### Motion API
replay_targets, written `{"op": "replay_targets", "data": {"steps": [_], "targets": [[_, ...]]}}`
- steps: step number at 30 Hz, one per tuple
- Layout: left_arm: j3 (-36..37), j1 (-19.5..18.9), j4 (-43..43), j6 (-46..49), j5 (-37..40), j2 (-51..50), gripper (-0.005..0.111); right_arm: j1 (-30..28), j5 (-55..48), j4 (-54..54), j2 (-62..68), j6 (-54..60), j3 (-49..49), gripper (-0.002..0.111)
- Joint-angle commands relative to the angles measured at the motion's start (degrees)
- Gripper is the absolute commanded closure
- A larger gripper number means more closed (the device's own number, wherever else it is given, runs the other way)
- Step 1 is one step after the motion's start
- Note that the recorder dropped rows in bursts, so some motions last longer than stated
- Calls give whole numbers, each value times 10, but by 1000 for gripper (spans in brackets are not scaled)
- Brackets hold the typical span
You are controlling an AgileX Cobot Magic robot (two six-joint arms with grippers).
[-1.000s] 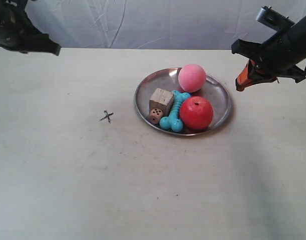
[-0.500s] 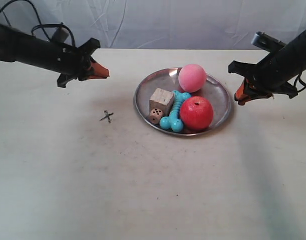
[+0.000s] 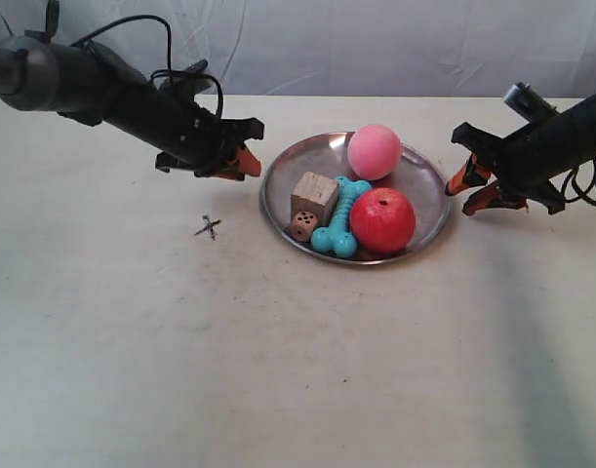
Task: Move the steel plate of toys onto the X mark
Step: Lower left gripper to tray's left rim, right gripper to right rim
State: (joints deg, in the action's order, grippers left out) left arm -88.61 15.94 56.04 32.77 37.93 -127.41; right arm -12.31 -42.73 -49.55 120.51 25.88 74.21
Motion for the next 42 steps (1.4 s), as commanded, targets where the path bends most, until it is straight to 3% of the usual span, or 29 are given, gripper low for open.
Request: {"op": "replay_targets", "data": {"steps": [1,20,26,35,42], "targets": [[-2,1,-14,-44,5,-26,80,-2,-1,-12,14,17,4,69],[-2,31,51,-43,-5,-72,80,-2,-18,-60,61,41,4,71],[-18,26,16,-43,8,-72,80,-2,-18,-56,61,50,4,88],[-74,1,-44,-44,-2,-52,80,-2,-32,-56,61,54,4,88],[-91,23,-96,-46,-36,-71,74,-2,-41,-56,61,54,4,88]]}}
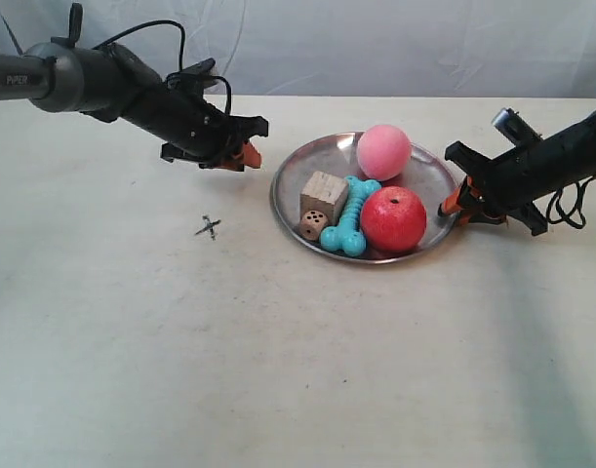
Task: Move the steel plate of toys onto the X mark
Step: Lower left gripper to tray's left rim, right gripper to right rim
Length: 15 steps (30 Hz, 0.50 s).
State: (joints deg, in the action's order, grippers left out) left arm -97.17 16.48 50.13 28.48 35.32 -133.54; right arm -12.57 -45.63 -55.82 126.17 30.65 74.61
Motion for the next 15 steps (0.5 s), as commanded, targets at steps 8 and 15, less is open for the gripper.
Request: {"op": "replay_targets", "data": {"steps": [8,15], "targets": [[-6,21,28,-31,9,-47,70,0,-25,-1,4,9,0,88],[-6,42,43,-30,38,-51,70,0,-26,-6,4,11,0,88]]}}
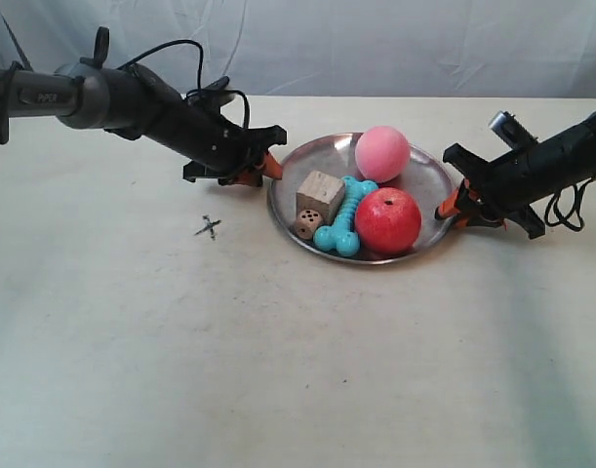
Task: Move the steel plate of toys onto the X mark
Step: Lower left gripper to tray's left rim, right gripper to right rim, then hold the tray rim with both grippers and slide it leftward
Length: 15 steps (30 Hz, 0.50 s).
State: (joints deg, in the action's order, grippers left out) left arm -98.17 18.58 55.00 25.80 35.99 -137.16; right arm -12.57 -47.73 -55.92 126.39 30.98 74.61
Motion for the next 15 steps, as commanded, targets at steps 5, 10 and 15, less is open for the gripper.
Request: {"op": "replay_targets", "data": {"steps": [5,10,15], "targets": [[4,34,-6,-2,34,-15,72,0,-10,-17,2,20,0,88],[4,34,-6,-2,60,-15,100,0,-10,-18,2,20,0,97],[-12,31,-18,-8,94,-15,107,0,-8,-23,2,20,0,109]]}}
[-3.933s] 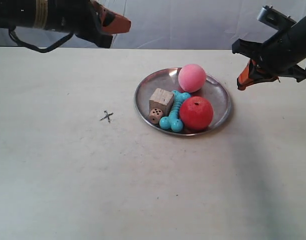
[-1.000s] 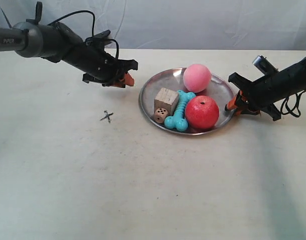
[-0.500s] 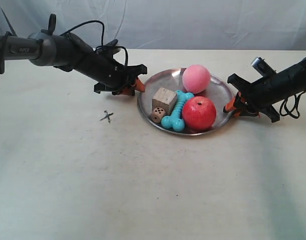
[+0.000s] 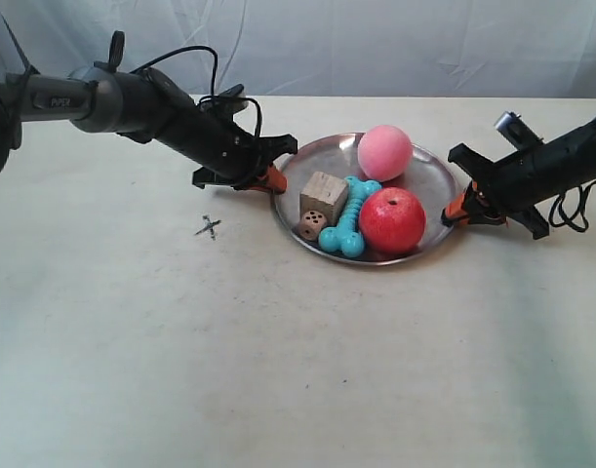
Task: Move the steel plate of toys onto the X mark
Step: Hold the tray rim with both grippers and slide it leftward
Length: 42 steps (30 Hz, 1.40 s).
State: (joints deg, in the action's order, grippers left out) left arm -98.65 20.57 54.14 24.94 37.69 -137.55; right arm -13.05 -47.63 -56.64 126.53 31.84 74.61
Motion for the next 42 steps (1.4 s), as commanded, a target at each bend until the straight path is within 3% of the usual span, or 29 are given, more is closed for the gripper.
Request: {"op": "replay_targets", "data": {"steps": [1,10,13,18,23,29,36,42], "targets": [[-12,10,-14,-16,83,-11,107,5,-9,-20,1,11,0,109],[-66,-28,-130,-138,193,1,107,9,-43,-67,1,11,0,109],[-66,-39,-149,-146,210,24,107,38,-61,-67,1,0,28,109],[-66,-56,-283,-175,268,72,107,109,-60,-25,1,-78,86,109],[-64,-95,-307,-175,323,93,107,145,-66,-23,1,-98,108,109],[-64,-132,-356,-175,323,116,107,178,-68,-10,1,-115,108,109],[8,-182,-395,-175,323,143,107,217,-58,-1,1,-126,108,109],[84,-210,-355,-135,323,150,107,243,-32,90,8,-186,108,109]]}}
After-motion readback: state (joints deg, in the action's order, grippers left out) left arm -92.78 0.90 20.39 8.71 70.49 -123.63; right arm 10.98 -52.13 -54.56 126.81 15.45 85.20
